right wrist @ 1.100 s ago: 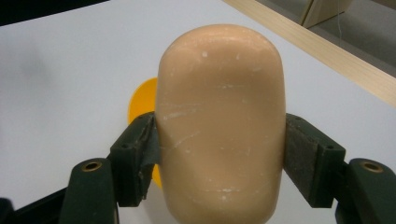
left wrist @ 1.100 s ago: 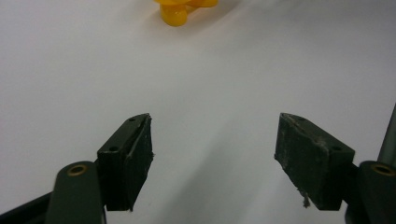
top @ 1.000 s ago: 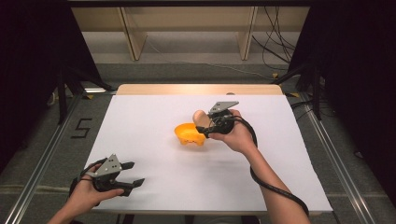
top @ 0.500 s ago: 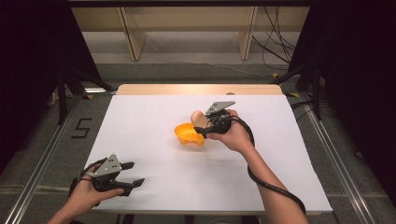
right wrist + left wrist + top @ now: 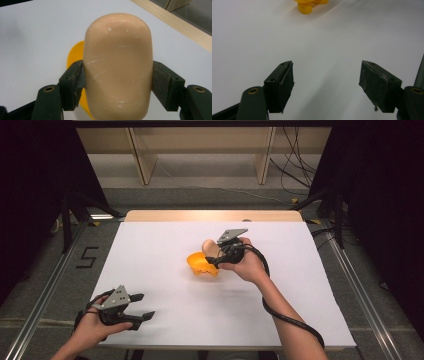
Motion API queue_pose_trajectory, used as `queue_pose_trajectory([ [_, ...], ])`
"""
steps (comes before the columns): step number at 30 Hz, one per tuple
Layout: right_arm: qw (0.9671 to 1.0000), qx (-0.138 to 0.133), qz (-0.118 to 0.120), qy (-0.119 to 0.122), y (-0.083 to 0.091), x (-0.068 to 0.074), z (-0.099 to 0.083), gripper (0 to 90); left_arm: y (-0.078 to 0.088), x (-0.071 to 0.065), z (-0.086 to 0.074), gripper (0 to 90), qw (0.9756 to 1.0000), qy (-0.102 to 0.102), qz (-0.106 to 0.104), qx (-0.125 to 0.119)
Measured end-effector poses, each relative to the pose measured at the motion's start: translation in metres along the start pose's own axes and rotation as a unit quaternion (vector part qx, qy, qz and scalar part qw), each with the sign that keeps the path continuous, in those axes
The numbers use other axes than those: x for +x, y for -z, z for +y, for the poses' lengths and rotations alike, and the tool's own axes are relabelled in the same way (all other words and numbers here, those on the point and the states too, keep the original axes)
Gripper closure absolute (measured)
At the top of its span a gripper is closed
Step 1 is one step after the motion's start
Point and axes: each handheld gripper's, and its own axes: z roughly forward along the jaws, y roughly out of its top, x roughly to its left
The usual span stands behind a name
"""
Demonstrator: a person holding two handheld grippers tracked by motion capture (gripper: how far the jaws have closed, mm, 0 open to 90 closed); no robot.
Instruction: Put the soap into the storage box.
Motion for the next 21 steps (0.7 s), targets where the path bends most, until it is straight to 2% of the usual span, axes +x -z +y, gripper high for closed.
queue_pose_trajectory([
  [2, 1.0000, 0.001, 0.000, 0.003, 0.000, 0.000, 0.000, 33.5, 0.000, -0.001, 0.000, 27.4, 1.0000, 0.007, 0.001, -0.002],
  [5, 1.0000, 0.004, 0.001, -0.005, -0.003, 0.002, -0.001, 33.5, 0.000, 0.000, 0.000, 27.4, 1.0000, 0.005, -0.003, 0.000],
  [6, 1.0000, 0.009, 0.003, -0.002, -0.003, 0.002, -0.001, 33.5, -0.001, -0.001, 0.000, 27.3, 1.0000, 0.006, -0.001, -0.007],
  [9, 0.9999, 0.010, 0.001, 0.008, -0.004, 0.000, -0.001, 33.5, -0.001, 0.000, 0.000, 27.3, 1.0000, 0.005, 0.000, -0.006],
  [10, 1.0000, 0.005, 0.000, 0.000, -0.005, 0.001, -0.002, 33.5, -0.001, 0.000, 0.000, 27.3, 1.0000, 0.002, 0.000, -0.004],
  [11, 0.9999, 0.010, 0.000, 0.005, -0.006, 0.001, -0.002, 33.5, -0.001, 0.000, 0.000, 27.3, 1.0000, 0.002, 0.000, -0.004],
  [12, 0.9999, 0.012, 0.001, -0.003, -0.006, 0.002, -0.002, 33.5, 0.000, 0.000, 0.000, 27.2, 1.0000, 0.002, 0.001, -0.001],
  [14, 0.9999, 0.010, 0.001, 0.011, -0.009, 0.001, -0.002, 33.4, -0.001, -0.001, 0.000, 27.2, 0.9999, 0.012, 0.001, -0.005],
  [16, 0.9998, 0.013, 0.004, 0.012, -0.009, 0.001, -0.002, 33.5, -0.001, -0.001, 0.000, 27.3, 1.0000, 0.008, 0.001, -0.005],
  [17, 0.9999, 0.014, -0.002, 0.002, -0.009, 0.003, -0.002, 33.4, 0.000, -0.001, 0.000, 27.2, 0.9999, 0.011, 0.002, -0.001],
  [19, 0.9998, 0.018, 0.001, 0.004, -0.010, 0.003, -0.003, 33.4, 0.001, -0.001, 0.000, 27.2, 1.0000, 0.004, 0.001, 0.000],
  [21, 0.9998, 0.021, -0.003, 0.004, -0.011, 0.003, -0.003, 33.4, 0.000, -0.001, 0.000, 27.2, 1.0000, 0.005, 0.001, -0.001],
])
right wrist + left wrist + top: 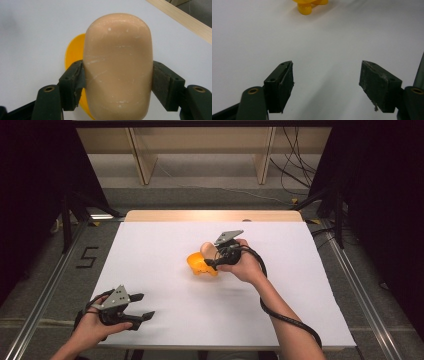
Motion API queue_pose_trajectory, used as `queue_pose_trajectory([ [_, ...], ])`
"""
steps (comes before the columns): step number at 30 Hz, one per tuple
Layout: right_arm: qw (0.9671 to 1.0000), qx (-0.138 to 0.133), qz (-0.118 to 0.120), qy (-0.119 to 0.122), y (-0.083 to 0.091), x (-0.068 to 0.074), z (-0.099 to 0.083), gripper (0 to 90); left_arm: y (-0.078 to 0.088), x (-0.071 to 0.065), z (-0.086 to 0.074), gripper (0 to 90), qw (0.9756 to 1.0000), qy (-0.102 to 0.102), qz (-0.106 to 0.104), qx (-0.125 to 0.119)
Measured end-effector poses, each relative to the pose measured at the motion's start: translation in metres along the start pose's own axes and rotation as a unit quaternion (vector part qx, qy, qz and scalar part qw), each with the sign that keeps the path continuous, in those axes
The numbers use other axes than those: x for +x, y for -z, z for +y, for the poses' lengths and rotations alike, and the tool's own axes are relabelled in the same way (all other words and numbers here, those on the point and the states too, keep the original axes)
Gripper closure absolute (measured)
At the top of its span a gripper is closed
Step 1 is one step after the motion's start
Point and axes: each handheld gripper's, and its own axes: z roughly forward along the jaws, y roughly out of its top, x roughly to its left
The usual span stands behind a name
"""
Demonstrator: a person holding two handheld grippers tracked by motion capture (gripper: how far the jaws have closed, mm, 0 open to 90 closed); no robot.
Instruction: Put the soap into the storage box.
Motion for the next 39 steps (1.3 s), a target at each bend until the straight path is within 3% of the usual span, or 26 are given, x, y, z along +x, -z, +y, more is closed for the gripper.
queue_pose_trajectory([
  [5, 0.9999, 0.002, 0.004, 0.010, -0.003, -0.001, -0.001, 33.4, -0.001, -0.001, -0.001, 27.2, 1.0000, 0.005, 0.001, -0.003],
  [12, 1.0000, 0.002, 0.000, -0.002, -0.006, 0.001, -0.002, 33.2, -0.001, 0.000, -0.001, 27.2, 1.0000, 0.002, 0.001, -0.002],
  [15, 0.9998, 0.017, 0.000, 0.000, -0.006, 0.001, -0.003, 32.6, -0.002, -0.001, -0.001, 27.2, 1.0000, 0.008, -0.003, -0.003],
  [21, 0.9998, -0.011, 0.011, -0.015, -0.005, 0.001, -0.002, 34.7, -0.001, 0.000, 0.000, 27.2, 1.0000, 0.000, -0.005, 0.003],
  [25, 0.9999, -0.006, 0.014, -0.007, -0.002, 0.001, 0.000, 37.3, 0.000, 0.000, 0.000, 27.2, 0.9999, -0.010, -0.004, 0.006],
  [29, 0.9996, -0.018, 0.016, -0.015, 0.004, 0.004, -0.001, 45.5, 0.000, 0.000, 0.000, 27.2, 0.9999, -0.010, -0.005, 0.006],
  [34, 0.9995, -0.014, 0.015, -0.025, 0.012, 0.006, -0.001, 55.9, 0.000, 0.000, 0.000, 27.2, 0.9999, -0.010, -0.001, 0.004],
  [36, 0.9995, -0.017, 0.013, -0.022, 0.018, 0.007, -0.002, 61.1, 0.000, -0.002, 0.000, 27.1, 1.0000, 0.006, -0.002, -0.001],
  [37, 0.9992, -0.007, 0.006, -0.038, 0.027, 0.010, -0.003, 64.2, 0.000, 0.000, 0.000, 27.2, 1.0000, -0.010, 0.001, 0.001],
  [39, 0.9993, -0.011, 0.003, -0.036, 0.035, 0.012, -0.006, 66.1, 0.000, 0.000, 0.000, 27.2, 1.0000, -0.009, 0.000, 0.000],
])
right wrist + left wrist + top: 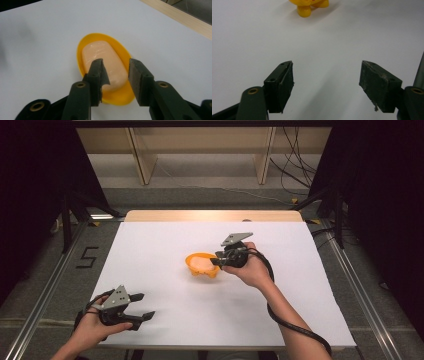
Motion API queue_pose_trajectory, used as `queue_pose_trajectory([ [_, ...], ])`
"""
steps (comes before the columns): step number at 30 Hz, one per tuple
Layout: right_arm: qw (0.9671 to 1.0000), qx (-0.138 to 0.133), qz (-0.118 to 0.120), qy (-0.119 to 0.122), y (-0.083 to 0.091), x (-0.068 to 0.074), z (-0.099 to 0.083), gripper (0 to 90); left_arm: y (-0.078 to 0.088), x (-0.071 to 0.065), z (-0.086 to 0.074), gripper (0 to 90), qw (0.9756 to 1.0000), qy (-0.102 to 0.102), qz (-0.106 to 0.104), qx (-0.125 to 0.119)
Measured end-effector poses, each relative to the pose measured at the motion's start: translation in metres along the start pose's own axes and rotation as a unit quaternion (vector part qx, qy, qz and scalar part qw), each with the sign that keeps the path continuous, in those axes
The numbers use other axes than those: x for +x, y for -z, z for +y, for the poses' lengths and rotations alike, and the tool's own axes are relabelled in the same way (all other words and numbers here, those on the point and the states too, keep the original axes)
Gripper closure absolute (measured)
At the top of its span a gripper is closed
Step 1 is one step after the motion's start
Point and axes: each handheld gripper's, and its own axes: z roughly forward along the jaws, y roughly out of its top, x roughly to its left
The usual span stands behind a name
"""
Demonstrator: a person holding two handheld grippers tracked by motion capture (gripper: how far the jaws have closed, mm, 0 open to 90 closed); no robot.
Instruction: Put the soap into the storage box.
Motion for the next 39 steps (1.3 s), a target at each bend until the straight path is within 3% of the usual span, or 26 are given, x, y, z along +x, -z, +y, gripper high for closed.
queue_pose_trajectory([
  [2, 1.0000, 0.006, -0.004, -0.001, 0.006, 0.000, -0.002, 66.7, 0.000, 0.000, 0.000, 27.2, 1.0000, 0.000, 0.000, 0.000],
  [3, 1.0000, 0.004, -0.004, 0.001, 0.010, 0.001, -0.004, 67.5, -0.001, -0.002, 0.000, 27.2, 0.9999, 0.013, -0.002, -0.002],
  [4, 0.9998, 0.008, -0.014, -0.007, 0.020, 0.002, -0.010, 68.5, -0.001, -0.002, 0.000, 27.2, 0.9999, 0.011, 0.000, 0.001],
  [9, 0.9992, 0.011, -0.032, -0.021, 0.040, 0.003, -0.024, 70.9, -0.001, -0.002, 0.000, 27.2, 0.9999, 0.016, 0.000, -0.003],
  [11, 0.9987, 0.020, -0.035, -0.030, 0.052, 0.002, -0.034, 72.9, -0.001, 0.000, 0.000, 27.2, 1.0000, 0.004, 0.000, -0.003],
  [12, 0.9987, 0.007, -0.042, -0.027, 0.054, 0.001, -0.039, 73.1, -0.001, -0.001, -0.001, 27.2, 0.9998, 0.018, -0.004, 0.000],
  [15, 0.9982, 0.020, -0.048, -0.029, 0.063, 0.000, -0.046, 73.6, -0.002, -0.002, -0.001, 27.2, 0.9998, 0.019, -0.005, 0.000],
  [16, 0.9978, 0.020, -0.053, -0.034, 0.070, 0.000, -0.054, 73.7, -0.002, -0.001, -0.001, 27.2, 0.9999, 0.011, -0.002, -0.005],
  [17, 0.9974, 0.019, -0.058, -0.037, 0.073, 0.001, -0.058, 73.8, -0.003, -0.003, -0.001, 27.2, 0.9997, 0.024, -0.002, -0.005],
  [23, 0.9958, 0.025, -0.066, -0.059, 0.093, 0.000, -0.081, 73.4, -0.003, -0.002, -0.002, 27.2, 0.9998, 0.020, -0.004, 0.002],
  [29, 0.9944, 0.021, -0.079, -0.066, 0.101, 0.001, -0.096, 72.4, -0.004, -0.001, -0.001, 27.2, 1.0000, 0.009, 0.001, 0.000],
  [32, 0.9932, 0.024, -0.084, -0.077, 0.105, 0.003, -0.105, 71.3, -0.005, -0.002, -0.002, 27.2, 0.9997, 0.023, 0.002, -0.003],
  [35, 0.9925, 0.021, -0.091, -0.079, 0.107, 0.003, -0.111, 69.9, -0.004, -0.002, -0.002, 27.2, 0.9997, 0.024, 0.000, -0.002],
  [36, 0.9907, 0.014, -0.098, -0.093, 0.107, 0.006, -0.113, 69.6, -0.004, -0.002, -0.002, 27.2, 0.9997, 0.024, 0.002, -0.004],
  [37, 0.9925, 0.012, -0.096, -0.075, 0.108, 0.002, -0.116, 69.3, -0.006, -0.003, -0.003, 27.2, 0.9995, 0.029, -0.001, -0.010],
  [39, 0.9912, 0.012, -0.101, -0.085, 0.110, 0.003, -0.118, 68.8, -0.005, -0.002, -0.003, 27.2, 0.9997, 0.025, 0.001, -0.007],
])
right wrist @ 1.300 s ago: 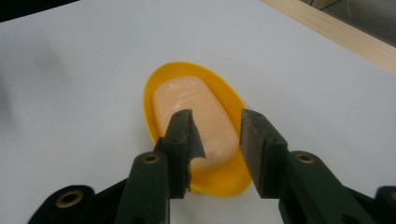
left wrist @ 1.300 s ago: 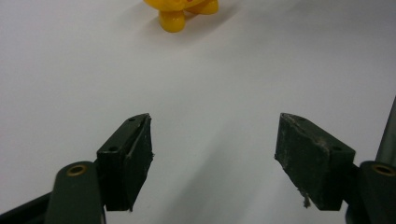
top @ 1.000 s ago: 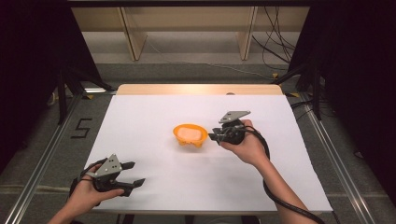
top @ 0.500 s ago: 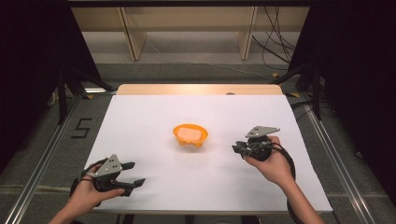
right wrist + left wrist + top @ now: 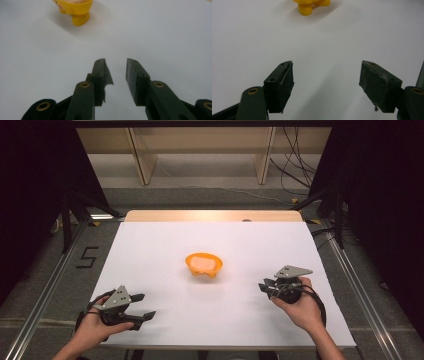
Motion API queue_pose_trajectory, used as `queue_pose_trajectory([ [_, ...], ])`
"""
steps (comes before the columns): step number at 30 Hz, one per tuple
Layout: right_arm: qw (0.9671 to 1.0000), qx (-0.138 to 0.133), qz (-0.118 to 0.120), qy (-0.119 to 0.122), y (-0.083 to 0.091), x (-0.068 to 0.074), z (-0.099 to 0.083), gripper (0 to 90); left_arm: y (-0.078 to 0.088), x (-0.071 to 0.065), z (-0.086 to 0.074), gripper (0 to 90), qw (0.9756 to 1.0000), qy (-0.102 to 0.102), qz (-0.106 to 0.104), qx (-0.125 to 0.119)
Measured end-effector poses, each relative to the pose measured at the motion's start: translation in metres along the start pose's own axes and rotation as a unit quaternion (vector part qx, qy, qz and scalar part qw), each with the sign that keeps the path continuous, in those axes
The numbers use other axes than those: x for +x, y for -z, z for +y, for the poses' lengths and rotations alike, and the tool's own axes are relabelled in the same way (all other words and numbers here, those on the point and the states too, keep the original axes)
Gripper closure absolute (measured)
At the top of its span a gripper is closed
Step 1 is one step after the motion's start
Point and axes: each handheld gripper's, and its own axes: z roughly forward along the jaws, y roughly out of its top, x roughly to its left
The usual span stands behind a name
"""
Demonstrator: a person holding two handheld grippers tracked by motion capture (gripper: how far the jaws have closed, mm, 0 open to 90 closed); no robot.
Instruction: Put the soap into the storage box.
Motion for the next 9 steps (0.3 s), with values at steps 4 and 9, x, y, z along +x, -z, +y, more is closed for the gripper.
queue_pose_trajectory([
  [4, 0.9998, -0.006, -0.016, -0.008, 0.002, -0.003, -0.010, 65.6, 0.001, 0.002, 0.001, 27.2, 0.9998, -0.017, 0.001, 0.005],
  [9, 0.9995, -0.003, -0.027, -0.016, 0.004, -0.011, -0.017, 63.2, 0.002, 0.003, 0.002, 27.2, 0.9999, -0.015, -0.006, 0.006],
])
